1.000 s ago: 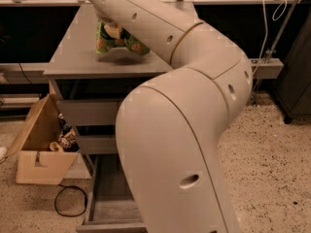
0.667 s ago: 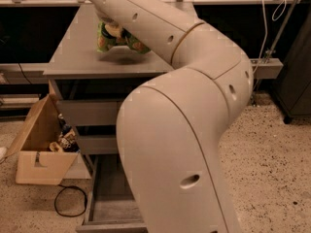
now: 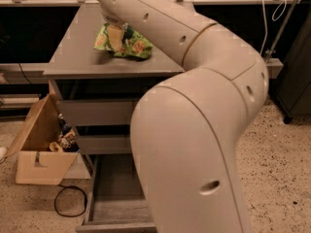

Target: Pick green rice chip bag from bottom drawer and place on counter

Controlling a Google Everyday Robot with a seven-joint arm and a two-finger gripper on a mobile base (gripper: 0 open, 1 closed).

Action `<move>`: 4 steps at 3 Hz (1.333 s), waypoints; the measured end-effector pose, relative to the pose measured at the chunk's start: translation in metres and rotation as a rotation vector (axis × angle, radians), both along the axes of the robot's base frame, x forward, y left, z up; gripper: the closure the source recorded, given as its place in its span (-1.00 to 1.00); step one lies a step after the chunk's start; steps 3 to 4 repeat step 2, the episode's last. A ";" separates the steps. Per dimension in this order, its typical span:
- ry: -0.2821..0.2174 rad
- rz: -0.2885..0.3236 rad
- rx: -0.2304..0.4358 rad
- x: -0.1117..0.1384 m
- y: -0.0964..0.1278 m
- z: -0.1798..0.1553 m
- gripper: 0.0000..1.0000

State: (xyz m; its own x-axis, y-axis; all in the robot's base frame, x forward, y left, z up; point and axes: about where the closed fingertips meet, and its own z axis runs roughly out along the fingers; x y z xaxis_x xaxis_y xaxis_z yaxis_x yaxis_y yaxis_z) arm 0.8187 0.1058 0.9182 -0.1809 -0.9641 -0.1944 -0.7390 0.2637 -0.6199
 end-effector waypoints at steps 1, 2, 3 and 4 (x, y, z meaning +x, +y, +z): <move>-0.057 -0.060 0.237 -0.022 -0.044 0.019 -1.00; -0.077 -0.134 0.414 -0.050 -0.087 0.013 -1.00; -0.077 -0.134 0.414 -0.050 -0.087 0.013 -1.00; -0.077 -0.134 0.414 -0.050 -0.087 0.013 -1.00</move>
Offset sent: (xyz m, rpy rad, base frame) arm -0.0590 -0.1891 0.0386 0.7528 -0.2642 -0.2211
